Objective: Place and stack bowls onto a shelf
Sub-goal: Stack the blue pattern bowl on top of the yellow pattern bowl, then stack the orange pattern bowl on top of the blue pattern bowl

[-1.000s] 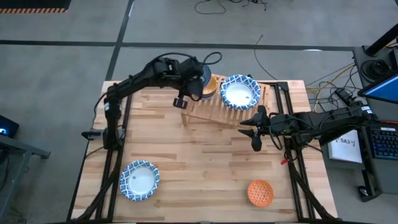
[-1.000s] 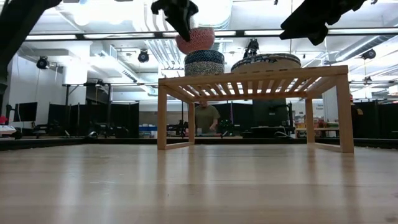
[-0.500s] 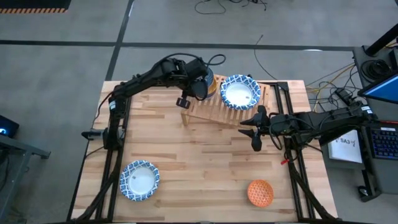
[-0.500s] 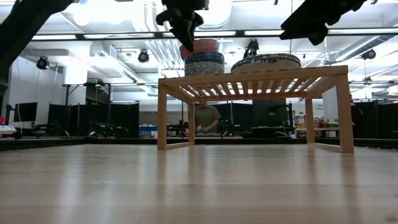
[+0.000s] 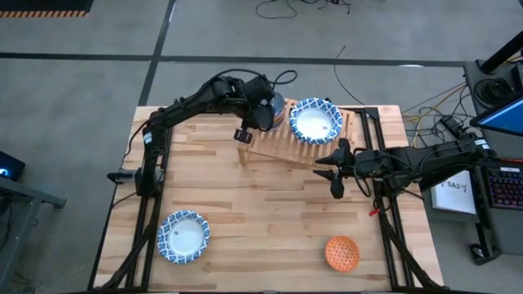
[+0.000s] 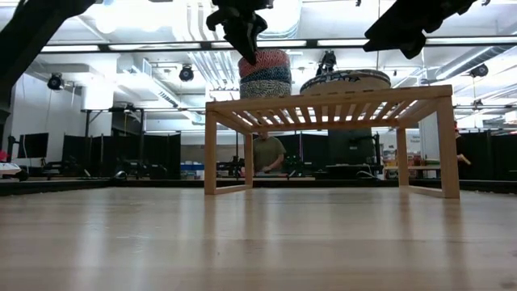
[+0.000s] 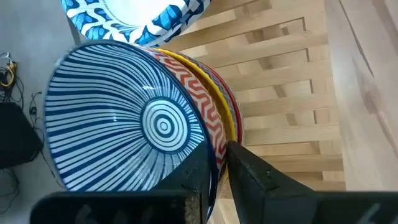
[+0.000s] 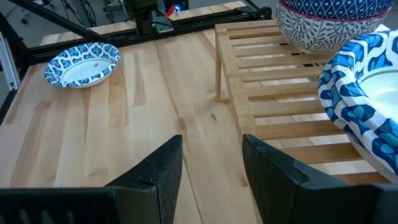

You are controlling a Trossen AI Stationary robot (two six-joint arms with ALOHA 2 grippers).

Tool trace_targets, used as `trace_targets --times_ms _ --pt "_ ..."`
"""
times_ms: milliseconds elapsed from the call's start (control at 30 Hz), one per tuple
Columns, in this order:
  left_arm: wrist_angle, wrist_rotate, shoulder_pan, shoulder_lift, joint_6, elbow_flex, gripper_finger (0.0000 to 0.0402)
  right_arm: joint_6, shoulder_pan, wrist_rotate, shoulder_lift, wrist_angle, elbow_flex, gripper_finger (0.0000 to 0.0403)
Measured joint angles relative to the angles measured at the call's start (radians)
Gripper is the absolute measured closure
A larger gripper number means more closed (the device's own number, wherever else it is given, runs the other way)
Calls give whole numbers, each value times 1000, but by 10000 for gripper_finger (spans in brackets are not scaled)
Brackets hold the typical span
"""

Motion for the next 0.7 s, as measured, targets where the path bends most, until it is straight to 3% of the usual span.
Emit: trace_targets --times_ms 367,500,700 --pt "1 -14 0 -2 -76 1 284 -1 0 0 0 0 -1 247" --pt "-8 -17 -14 -12 -226 1 262 -16 0 0 0 -1 -5 247" --pt "-14 -17 -54 -61 -456 1 263 -19 0 0 0 1 -15 247"
